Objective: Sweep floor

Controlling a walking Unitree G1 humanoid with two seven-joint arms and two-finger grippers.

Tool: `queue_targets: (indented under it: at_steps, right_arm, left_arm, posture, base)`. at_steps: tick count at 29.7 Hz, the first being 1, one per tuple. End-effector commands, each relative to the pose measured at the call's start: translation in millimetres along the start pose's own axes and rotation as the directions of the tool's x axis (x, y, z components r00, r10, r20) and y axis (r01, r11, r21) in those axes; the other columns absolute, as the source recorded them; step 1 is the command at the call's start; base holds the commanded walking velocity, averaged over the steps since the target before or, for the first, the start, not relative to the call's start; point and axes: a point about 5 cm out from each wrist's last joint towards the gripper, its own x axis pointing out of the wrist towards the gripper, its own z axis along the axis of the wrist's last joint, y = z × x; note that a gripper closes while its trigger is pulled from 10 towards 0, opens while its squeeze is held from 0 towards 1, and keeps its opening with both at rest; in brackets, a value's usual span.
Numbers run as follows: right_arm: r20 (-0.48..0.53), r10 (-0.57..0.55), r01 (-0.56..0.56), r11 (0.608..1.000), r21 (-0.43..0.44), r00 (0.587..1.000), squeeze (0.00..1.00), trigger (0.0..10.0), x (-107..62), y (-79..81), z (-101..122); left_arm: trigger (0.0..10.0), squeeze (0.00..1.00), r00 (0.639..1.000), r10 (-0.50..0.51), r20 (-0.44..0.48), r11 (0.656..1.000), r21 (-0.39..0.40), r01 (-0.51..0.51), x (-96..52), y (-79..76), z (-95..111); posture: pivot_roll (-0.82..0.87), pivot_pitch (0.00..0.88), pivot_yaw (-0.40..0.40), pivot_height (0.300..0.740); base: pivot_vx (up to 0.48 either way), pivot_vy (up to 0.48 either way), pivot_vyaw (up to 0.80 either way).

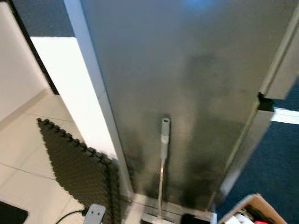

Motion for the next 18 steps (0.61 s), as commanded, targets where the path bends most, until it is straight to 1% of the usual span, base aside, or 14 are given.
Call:
queue_targets:
  at_steps: [1, 3, 5, 6, 7, 8, 9, 10, 11, 12, 13, 14, 17, 18]
  right_arm:
    - [0.058, 0.004, -0.006, 0.999, 0.035, 0.998, 0.0, 10.0, 1.4, 6.9, 11]
    - [0.155, -0.078, 0.063, 0.993, 0.1, 0.985, 0.0, 10.0, -1.4, -3.2, 34]
    - [0.225, -0.137, 0.1, 0.981, 0.169, 0.965, 0.0, 10.0, -4.6, -10.3, 51]
    - [0.248, -0.153, 0.106, 0.975, 0.195, 0.957, 0.0, 10.0, -5.8, -12.3, 55]
    - [0.275, -0.178, 0.104, 0.96, 0.261, 0.945, 0.0, 10.0, -7.5, -15.6, 62]
    - [0.275, -0.178, 0.104, 0.96, 0.261, 0.945, 0.0, 10.0, -7.5, -15.6, 62]
    - [0.312, -0.214, 0.097, 0.931, 0.351, 0.926, 0.0, 10.0, -10.6, -20.5, 72]
    - [0.312, -0.214, 0.097, 0.931, 0.351, 0.926, 0.0, 10.0, -10.6, -20.5, 72]
    - [0.331, -0.228, 0.091, 0.92, 0.381, 0.916, 0.0, 10.0, -12.2, -22.1, 79]
    - [0.331, -0.228, 0.091, 0.92, 0.381, 0.916, 0.0, 10.0, -12.2, -22.1, 79]
    - [0.348, -0.234, 0.086, 0.916, 0.392, 0.908, 0.0, 10.0, -13.5, -22.2, 85]
    - [0.367, -0.231, 0.075, 0.916, 0.393, 0.901, 0.0, 10.0, -14.4, -20.4, 91]
    - [0.381, -0.224, 0.067, 0.921, 0.384, 0.897, 0.0, 10.0, -14.6, -16.9, 96]
    - [0.39, -0.214, 0.059, 0.926, 0.373, 0.896, 0.0, 10.0, -14.4, -12.5, 100]
  left_arm:
    - [10.0, 0.0, 0.999, 0.004, -0.038, 1.0, 0.005, -0.004, -1.4, 3.6, -10]
    - [10.0, 0.0, 0.999, 0.003, -0.033, 1.0, 0.006, -0.003, -1.3, 3.2, -9]
    - [10.0, 0.0, 1.0, 0.004, -0.027, 1.0, 0.005, -0.004, -1.1, 3.0, -7]
    - [10.0, 0.0, 1.0, 0.005, -0.025, 1.0, 0.004, -0.005, -1.0, 2.9, -7]
    - [10.0, 0.0, 1.0, 0.008, -0.021, 1.0, -0.007, -0.008, -0.9, 2.8, -6]
    - [10.0, 0.0, 1.0, 0.008, -0.021, 1.0, -0.007, -0.008, -0.9, 2.8, -6]
    - [10.0, 0.0, 1.0, 0.013, -0.016, 1.0, -0.023, -0.013, -0.8, 2.7, -5]
    - [10.0, 0.0, 1.0, 0.013, -0.016, 1.0, -0.023, -0.013, -0.8, 2.7, -5]
    - [10.0, 0.0, 1.0, 0.014, -0.014, 1.0, -0.027, -0.014, -0.7, 2.7, -5]
    - [10.0, 0.0, 1.0, 0.014, -0.014, 1.0, -0.027, -0.014, -0.7, 2.7, -5]
    - [10.0, 0.0, 1.0, 0.014, -0.013, 0.999, -0.029, -0.015, -0.6, 2.7, -4]
    - [10.0, 0.0, 1.0, 0.015, -0.012, 0.999, -0.032, -0.016, -0.5, 2.6, -3]
    - [10.0, 0.0, 1.0, 0.016, -0.012, 0.999, -0.036, -0.016, -0.4, 2.5, -3]
    - [10.0, 0.0, 1.0, 0.016, -0.012, 0.999, -0.041, -0.017, -0.3, 2.4, -3]
  posture:
    - [-0.07, 0.029, -0.004, 0.74]
    - [-0.08, 0.019, 0.001, 0.74]
    - [-0.08, 0.016, 0.001, 0.74]
    - [-0.08, 0.016, 0.001, 0.74]
    - [-0.08, 0.016, 0.0, 0.74]
    - [-0.08, 0.016, 0.0, 0.74]
    - [-0.08, 0.016, 0.0, 0.74]
    - [-0.08, 0.016, 0.0, 0.74]
    - [-0.08, 0.017, 0.0, 0.74]
    - [-0.08, 0.017, 0.0, 0.74]
    - [-0.08, 0.016, 0.001, 0.74]
    - [-0.08, 0.016, 0.002, 0.74]
    - [-0.08, 0.016, 0.003, 0.74]
    - [-0.08, 0.017, 0.005, 0.74]
  base:
    - [-0.341, 0.0, 0.0]
    - [-0.339, 0.0, 0.0]
    - [-0.341, 0.0, 0.0]
    - [-0.341, 0.0, 0.0]
    - [-0.341, 0.0, 0.0]
    - [-0.341, 0.0, 0.0]
    - [-0.341, 0.0, 0.0]
    - [-0.341, 0.0, 0.0]
    - [-0.341, 0.0, 0.0]
    - [-0.341, 0.0, 0.0]
    - [-0.341, 0.0, 0.0]
    - [-0.341, 0.0, 0.0]
    - [-0.341, 0.0, 0.0]
    - [-0.337, 0.0, 0.0]
